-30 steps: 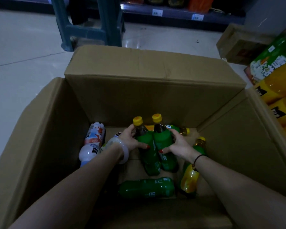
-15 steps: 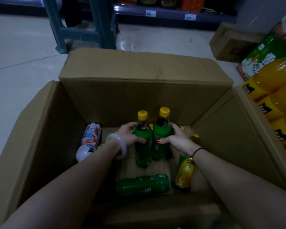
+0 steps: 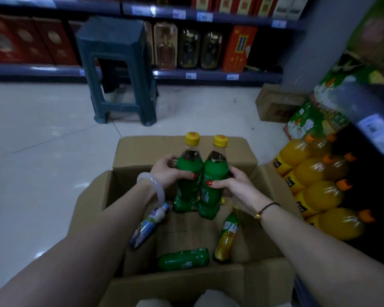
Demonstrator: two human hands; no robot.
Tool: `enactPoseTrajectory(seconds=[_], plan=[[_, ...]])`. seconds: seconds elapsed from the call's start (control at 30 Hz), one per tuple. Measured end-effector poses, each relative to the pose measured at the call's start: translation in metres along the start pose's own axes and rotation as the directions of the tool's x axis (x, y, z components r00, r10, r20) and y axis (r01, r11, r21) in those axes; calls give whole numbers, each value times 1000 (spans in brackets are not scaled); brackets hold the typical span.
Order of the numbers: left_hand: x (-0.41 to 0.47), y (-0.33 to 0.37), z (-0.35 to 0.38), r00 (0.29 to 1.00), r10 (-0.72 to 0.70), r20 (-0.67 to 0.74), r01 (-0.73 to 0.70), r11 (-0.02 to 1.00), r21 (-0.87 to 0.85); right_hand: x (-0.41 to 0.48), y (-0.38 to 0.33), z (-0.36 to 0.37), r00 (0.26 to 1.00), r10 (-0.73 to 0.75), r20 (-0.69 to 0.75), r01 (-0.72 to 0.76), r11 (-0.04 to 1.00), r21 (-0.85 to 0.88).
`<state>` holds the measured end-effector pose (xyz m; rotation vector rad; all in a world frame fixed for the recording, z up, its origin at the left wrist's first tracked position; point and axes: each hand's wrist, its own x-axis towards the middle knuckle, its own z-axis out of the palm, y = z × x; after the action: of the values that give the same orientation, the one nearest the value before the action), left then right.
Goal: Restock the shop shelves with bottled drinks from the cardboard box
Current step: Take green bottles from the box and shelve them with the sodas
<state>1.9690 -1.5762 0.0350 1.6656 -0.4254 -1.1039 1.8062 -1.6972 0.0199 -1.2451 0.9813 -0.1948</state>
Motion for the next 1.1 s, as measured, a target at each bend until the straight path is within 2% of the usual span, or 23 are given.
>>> enactPoseTrajectory(seconds=[0.13,0.33,0.63,0.83,1.1], plan=[[-56,108,0,997,79,18,-78,997,-16,-66,-99,-7,999,-46,9,46,998,47],[-143,283,-6,984,177,28,-176,984,-35,-170,-261,-22,978,-182,-99,192,976,106],[-243,513,7,930,363,56,-364,931,13,-300,-481,-47,914,-349,-208,369,927,63],[-288,611,28,887,452,96,-455,891,8,-361,-569,-63,848,-461,-262,496,864,86],[-312,676,47,847,478,232,-496,868,19,-408,-616,-85,778,-531,-336,575,817,40]])
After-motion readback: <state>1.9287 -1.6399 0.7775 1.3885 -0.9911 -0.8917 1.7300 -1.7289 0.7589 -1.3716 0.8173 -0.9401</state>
